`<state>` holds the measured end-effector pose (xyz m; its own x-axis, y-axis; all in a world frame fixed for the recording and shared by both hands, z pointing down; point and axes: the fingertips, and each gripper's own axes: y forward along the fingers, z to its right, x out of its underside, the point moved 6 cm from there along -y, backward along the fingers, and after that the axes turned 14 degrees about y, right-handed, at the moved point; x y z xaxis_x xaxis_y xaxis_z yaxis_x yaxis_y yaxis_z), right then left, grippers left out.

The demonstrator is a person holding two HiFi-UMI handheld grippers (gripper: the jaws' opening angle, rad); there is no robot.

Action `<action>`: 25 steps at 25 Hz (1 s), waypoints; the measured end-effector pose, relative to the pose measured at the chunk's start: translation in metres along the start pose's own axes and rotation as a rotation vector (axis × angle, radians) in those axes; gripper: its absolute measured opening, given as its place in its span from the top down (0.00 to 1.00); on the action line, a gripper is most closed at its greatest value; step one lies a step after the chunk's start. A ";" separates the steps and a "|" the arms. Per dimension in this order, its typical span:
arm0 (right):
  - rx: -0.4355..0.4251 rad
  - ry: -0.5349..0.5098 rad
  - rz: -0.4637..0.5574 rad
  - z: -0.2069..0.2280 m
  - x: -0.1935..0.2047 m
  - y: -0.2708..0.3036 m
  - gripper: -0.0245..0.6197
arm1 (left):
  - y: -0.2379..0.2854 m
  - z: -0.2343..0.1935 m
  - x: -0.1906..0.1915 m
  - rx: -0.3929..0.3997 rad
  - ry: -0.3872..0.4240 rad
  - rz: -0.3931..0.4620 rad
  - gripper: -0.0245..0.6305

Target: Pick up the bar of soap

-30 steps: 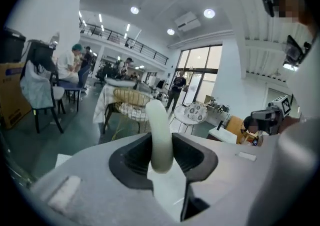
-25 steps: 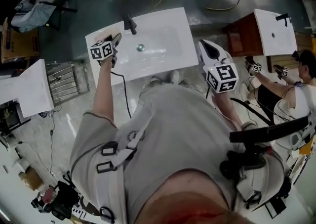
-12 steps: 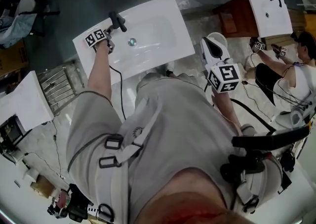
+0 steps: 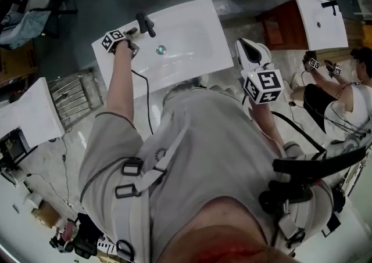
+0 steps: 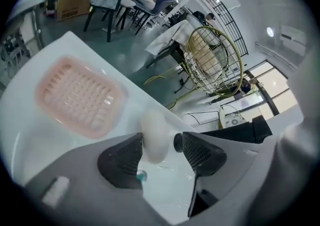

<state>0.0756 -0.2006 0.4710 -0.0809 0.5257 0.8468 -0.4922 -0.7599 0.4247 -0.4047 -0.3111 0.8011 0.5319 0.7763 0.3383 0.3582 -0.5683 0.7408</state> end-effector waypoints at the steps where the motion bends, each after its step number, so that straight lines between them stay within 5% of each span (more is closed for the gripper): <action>1: -0.009 -0.004 0.002 -0.002 -0.002 0.002 0.96 | -0.009 -0.001 -0.004 -0.030 0.022 0.010 0.57; 4: -0.049 -0.020 0.005 -0.008 -0.006 0.009 0.96 | -0.042 0.015 -0.019 -0.040 0.072 0.097 0.57; 10: -0.174 -0.080 0.021 -0.039 -0.020 0.031 0.96 | -0.158 0.105 -0.030 0.202 0.132 0.501 0.57; 12: -0.232 -0.111 0.037 -0.054 -0.028 0.042 0.96 | -0.212 0.142 -0.026 0.229 0.280 0.670 0.57; 15: -0.328 -0.173 0.059 -0.086 -0.039 0.058 0.96 | -0.300 0.198 -0.012 0.187 0.609 0.941 0.57; 18: -0.398 -0.231 0.085 -0.115 -0.045 0.061 0.96 | -0.369 0.247 0.017 0.155 0.865 1.119 0.57; 21: -0.442 -0.259 0.117 -0.131 -0.051 0.059 0.96 | -0.405 0.274 0.049 0.092 1.062 1.169 0.57; 25: -0.447 -0.241 0.131 -0.133 -0.059 0.050 0.96 | -0.423 0.290 0.082 0.003 1.224 1.099 0.57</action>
<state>-0.0597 -0.2188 0.3999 0.0087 0.2943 0.9557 -0.8174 -0.5485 0.1764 -0.2903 -0.0860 0.3468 -0.3687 -0.2355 0.8993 0.2443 -0.9579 -0.1507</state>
